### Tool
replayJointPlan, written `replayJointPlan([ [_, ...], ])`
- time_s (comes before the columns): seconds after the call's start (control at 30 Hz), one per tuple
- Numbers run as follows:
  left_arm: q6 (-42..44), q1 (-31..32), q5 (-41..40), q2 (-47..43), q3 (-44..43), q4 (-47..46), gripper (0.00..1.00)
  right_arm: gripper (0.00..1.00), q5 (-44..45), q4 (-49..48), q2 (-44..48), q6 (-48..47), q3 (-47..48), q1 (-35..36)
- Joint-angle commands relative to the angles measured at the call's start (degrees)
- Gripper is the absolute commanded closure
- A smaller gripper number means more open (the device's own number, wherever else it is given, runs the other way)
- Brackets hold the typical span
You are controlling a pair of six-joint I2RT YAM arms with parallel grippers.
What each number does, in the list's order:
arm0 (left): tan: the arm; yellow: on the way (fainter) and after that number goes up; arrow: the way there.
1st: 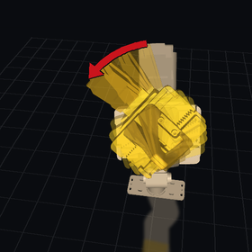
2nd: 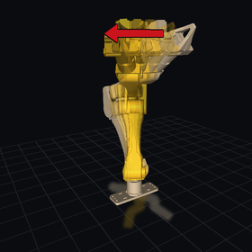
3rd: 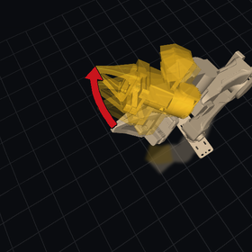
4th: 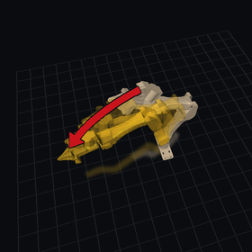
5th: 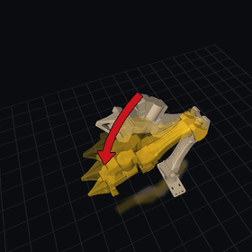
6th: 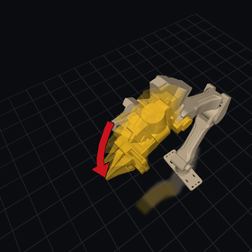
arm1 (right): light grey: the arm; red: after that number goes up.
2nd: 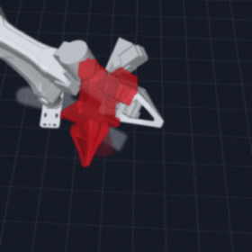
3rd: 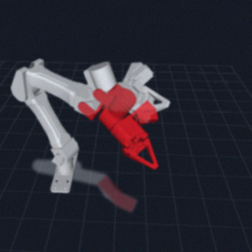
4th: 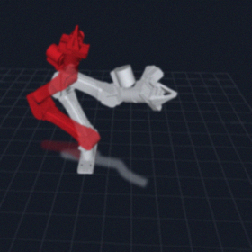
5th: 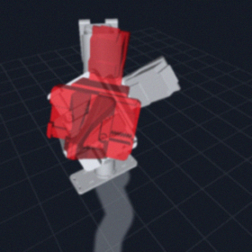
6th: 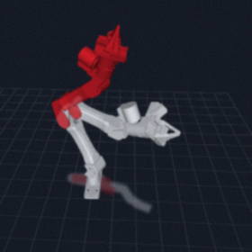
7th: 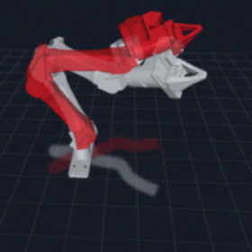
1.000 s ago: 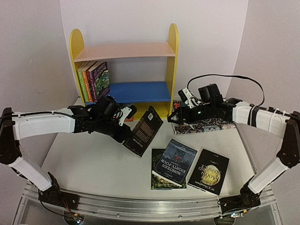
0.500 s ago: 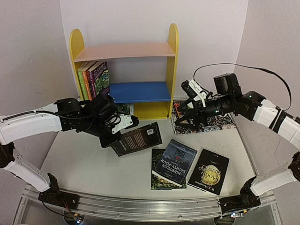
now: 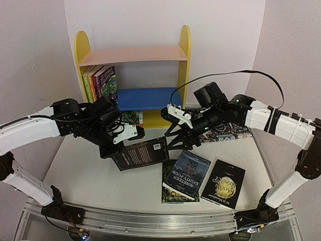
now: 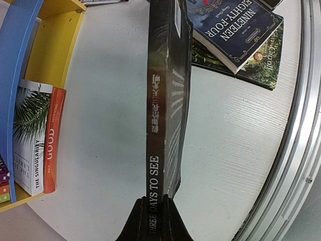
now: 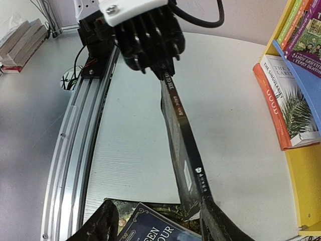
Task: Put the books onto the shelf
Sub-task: Pass from the left arm to the right
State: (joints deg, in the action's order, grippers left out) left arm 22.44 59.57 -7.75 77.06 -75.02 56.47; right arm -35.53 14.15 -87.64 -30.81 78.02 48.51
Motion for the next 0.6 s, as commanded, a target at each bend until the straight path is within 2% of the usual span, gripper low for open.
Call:
replayJointPlan([
  [0.0,0.4,0.2,2.2,-3.8,-1.9,-2.1,1.00,0.44,0.2,1.0,-2.7,-2.3,4.6,1.2],
  [0.27,0.7,0.3,4.3,-4.1,-1.2,-1.7,1.00,0.46,0.5,1.1,-7.3,-2.6,7.5,2.3],
  [0.43,1.4,0.3,4.7,-4.6,-1.0,-1.5,1.00,0.56,-0.1,1.3,-9.0,-2.4,8.6,3.0],
  [0.57,1.7,0.3,5.6,-4.9,-0.9,-1.7,1.00,0.78,0.1,1.7,-10.1,-2.4,9.4,3.6],
])
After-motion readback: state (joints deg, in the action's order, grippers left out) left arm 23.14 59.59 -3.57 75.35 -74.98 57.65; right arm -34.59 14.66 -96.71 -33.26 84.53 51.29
